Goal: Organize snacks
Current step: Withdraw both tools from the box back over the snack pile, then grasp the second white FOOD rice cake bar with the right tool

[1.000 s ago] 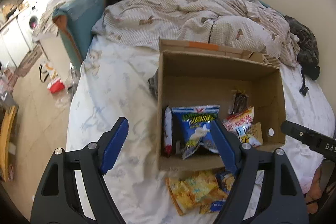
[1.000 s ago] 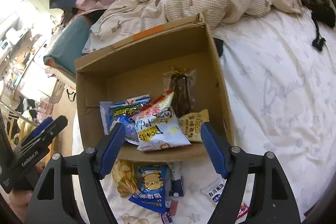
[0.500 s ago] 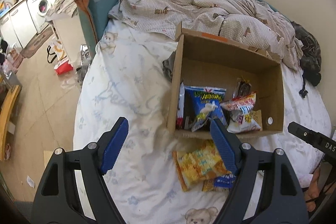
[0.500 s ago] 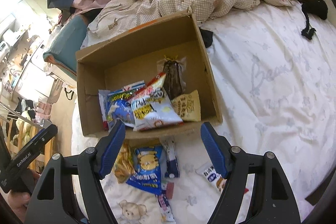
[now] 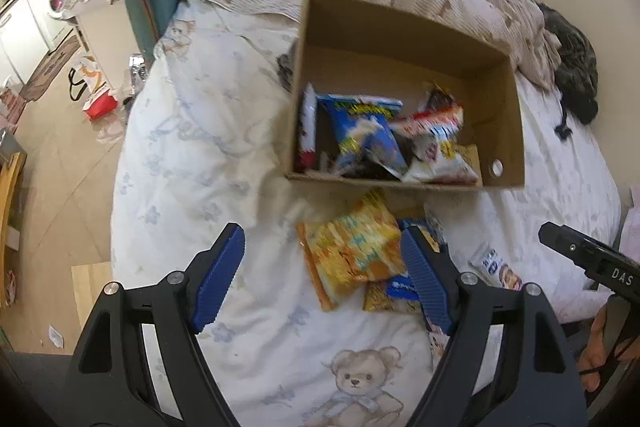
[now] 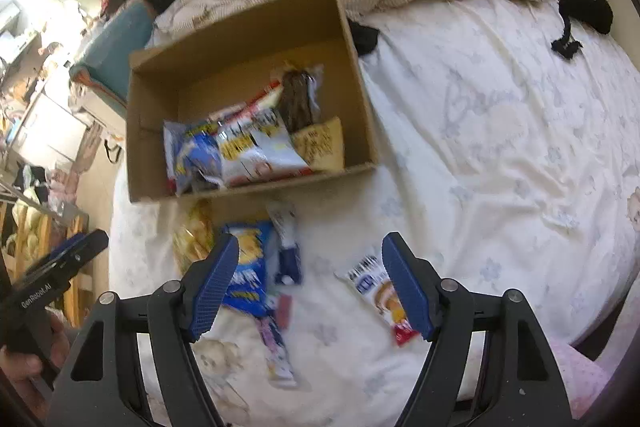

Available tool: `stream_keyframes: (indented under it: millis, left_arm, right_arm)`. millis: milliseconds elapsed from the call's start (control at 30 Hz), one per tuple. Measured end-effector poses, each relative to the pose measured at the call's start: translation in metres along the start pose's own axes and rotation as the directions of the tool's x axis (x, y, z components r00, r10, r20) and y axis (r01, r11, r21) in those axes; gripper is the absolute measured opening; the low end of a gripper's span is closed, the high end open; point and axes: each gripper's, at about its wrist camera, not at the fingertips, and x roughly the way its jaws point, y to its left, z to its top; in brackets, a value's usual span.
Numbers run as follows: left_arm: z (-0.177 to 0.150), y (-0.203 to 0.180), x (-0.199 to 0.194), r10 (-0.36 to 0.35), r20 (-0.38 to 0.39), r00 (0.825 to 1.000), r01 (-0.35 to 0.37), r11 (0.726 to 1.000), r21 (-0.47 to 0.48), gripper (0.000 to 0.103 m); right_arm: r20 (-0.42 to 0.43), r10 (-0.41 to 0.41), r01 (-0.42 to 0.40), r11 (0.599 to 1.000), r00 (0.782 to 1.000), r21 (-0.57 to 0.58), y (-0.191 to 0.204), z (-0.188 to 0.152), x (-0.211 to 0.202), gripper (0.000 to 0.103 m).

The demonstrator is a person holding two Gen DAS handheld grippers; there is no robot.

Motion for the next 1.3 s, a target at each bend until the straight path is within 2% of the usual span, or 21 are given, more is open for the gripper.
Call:
stream_keyframes:
  millis: [100,233,333,467,533,633,733,800,900,967,1000,1033,1067,1167,1233,1300]
  left_arm:
    - [-0.006,-0.011,0.004,0.001,-0.013,1.0,0.0,0.999,0.043,0.078]
    - [-0.009,-0.015,0.009,0.018,-0.02,1.0,-0.016,0.998,0.068,0.078]
    - [-0.008,-0.012,0.012,0.011,-0.034,0.999,-0.009,0.999,0.046,0.078]
    - [-0.007,-0.011,0.013,0.004,-0.041,0.999,-0.003,0.999,0.036,0.078]
    - [-0.007,-0.011,0.015,0.003,-0.05,0.999,-0.001,0.999,0.035,0.078]
    - [-0.009,-0.013,0.02,-0.006,-0.074,0.997,0.008,1.0,0.029,0.078]
    - [-0.014,-0.02,0.025,-0.009,-0.103,0.995,0.014,0.999,0.048,0.078]
    - [-0.017,-0.024,0.028,-0.003,-0.117,0.993,0.011,0.998,0.07,0.078]
    - [-0.02,-0.029,0.03,0.004,-0.121,0.993,0.007,0.996,0.086,0.078]
    - [-0.022,-0.032,0.031,0.009,-0.123,0.992,0.003,0.995,0.097,0.078]
    - [-0.023,-0.034,0.031,0.011,-0.124,0.992,0.002,0.995,0.103,0.078]
    - [-0.025,-0.036,0.032,0.014,-0.127,0.992,0.001,0.993,0.114,0.078]
    - [-0.028,-0.038,0.032,0.016,-0.13,0.991,0.001,0.992,0.13,0.078]
    - [-0.038,-0.044,0.035,0.046,-0.132,0.99,-0.022,0.983,0.18,0.078]
    - [-0.044,-0.047,0.037,0.058,-0.142,0.988,-0.029,0.98,0.198,0.078]
    - [-0.048,-0.052,0.04,0.054,-0.165,0.985,-0.022,0.981,0.192,0.078]
  right_arm:
    - [-0.083,-0.034,0.034,0.999,0.996,-0.008,-0.009,-0.009,0.012,0.079]
    - [-0.228,-0.104,0.109,0.994,0.968,0.01,-0.029,-0.022,0.038,0.079]
    - [-0.29,-0.112,0.131,0.99,0.95,0.045,-0.042,-0.025,0.052,0.079]
    - [-0.339,-0.142,0.149,0.989,0.93,-0.005,-0.037,-0.029,0.065,0.079]
    - [-0.341,-0.226,0.207,0.974,0.913,-0.094,-0.027,-0.03,0.076,0.079]
    - [-0.358,-0.293,0.238,0.953,0.887,-0.189,-0.017,-0.029,0.094,0.079]
    - [-0.38,-0.313,0.248,0.945,0.87,-0.211,-0.016,-0.031,0.105,0.079]
    - [-0.381,-0.321,0.255,0.943,0.867,-0.216,-0.015,-0.031,0.108,0.079]
    - [-0.38,-0.327,0.257,0.94,0.865,-0.225,-0.011,-0.031,0.109,0.077]
    - [-0.386,-0.323,0.245,0.94,0.864,-0.238,-0.003,-0.03,0.11,0.06]
    - [-0.391,-0.321,0.238,0.94,0.863,-0.246,-0.001,-0.03,0.111,0.043]
    - [-0.397,-0.312,0.227,0.942,0.863,-0.246,0.002,-0.028,0.112,0.036]
    - [-0.392,-0.304,0.225,0.945,0.868,-0.236,0.002,-0.027,0.11,0.034]
    - [-0.361,-0.232,0.175,0.967,0.903,-0.184,0.008,-0.029,0.094,0.033]
    - [-0.313,-0.148,0.117,0.986,0.938,-0.116,0.008,-0.024,0.071,0.033]
    - [-0.275,-0.086,0.074,0.996,0.958,-0.053,0.005,-0.023,0.054,0.033]
